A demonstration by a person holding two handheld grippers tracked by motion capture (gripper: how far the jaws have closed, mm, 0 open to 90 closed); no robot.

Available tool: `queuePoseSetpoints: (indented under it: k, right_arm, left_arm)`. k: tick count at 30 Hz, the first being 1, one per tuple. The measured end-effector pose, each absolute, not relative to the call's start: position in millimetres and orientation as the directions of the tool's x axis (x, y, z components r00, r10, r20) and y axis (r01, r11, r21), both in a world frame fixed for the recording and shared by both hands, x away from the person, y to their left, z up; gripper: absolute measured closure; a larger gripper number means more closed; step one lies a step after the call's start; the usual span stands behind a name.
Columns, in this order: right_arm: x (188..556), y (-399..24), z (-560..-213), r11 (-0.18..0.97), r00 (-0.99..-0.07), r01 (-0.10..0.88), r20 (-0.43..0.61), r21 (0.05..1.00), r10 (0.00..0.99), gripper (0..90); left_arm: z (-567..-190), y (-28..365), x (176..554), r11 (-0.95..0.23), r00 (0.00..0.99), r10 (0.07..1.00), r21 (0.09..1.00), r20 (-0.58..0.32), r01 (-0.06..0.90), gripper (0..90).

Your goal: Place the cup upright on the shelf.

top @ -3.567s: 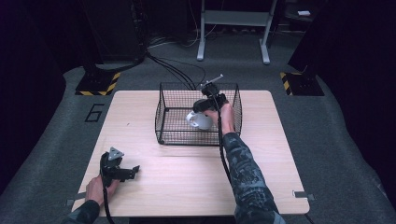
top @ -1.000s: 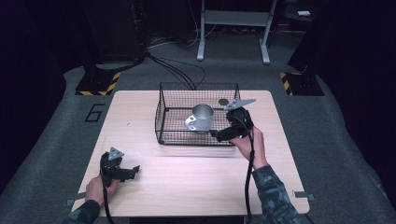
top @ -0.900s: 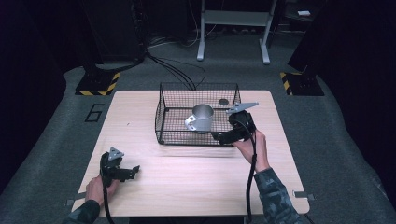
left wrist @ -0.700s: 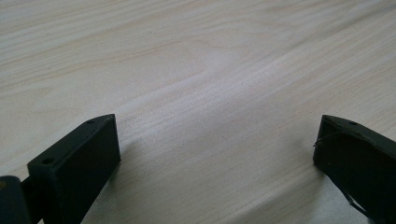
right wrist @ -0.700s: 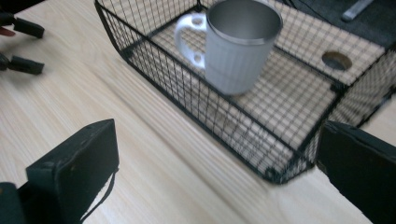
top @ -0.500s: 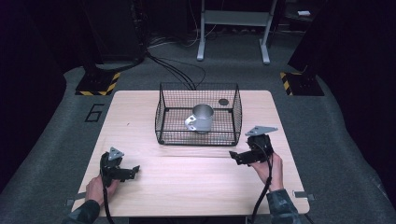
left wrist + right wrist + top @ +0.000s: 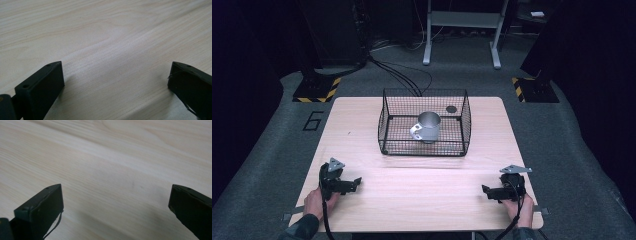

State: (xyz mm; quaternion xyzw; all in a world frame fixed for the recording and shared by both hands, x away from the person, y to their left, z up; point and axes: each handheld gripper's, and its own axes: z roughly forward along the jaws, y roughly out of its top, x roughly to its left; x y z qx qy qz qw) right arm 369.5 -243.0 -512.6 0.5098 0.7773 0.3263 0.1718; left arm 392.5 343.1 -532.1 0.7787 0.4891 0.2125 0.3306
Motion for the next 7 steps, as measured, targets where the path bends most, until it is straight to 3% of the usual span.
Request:
queuePoseSetpoints:
  k: [7]
  right_arm:
    - [365, -248, -529, 0.290, -0.409, 0.651, 0.002, 0.701, 0.913, 0.0]
  left_arm:
    - [-532, 343, 392, -0.303, 0.431, 0.902, 0.722, 0.006, 0.623, 0.3]
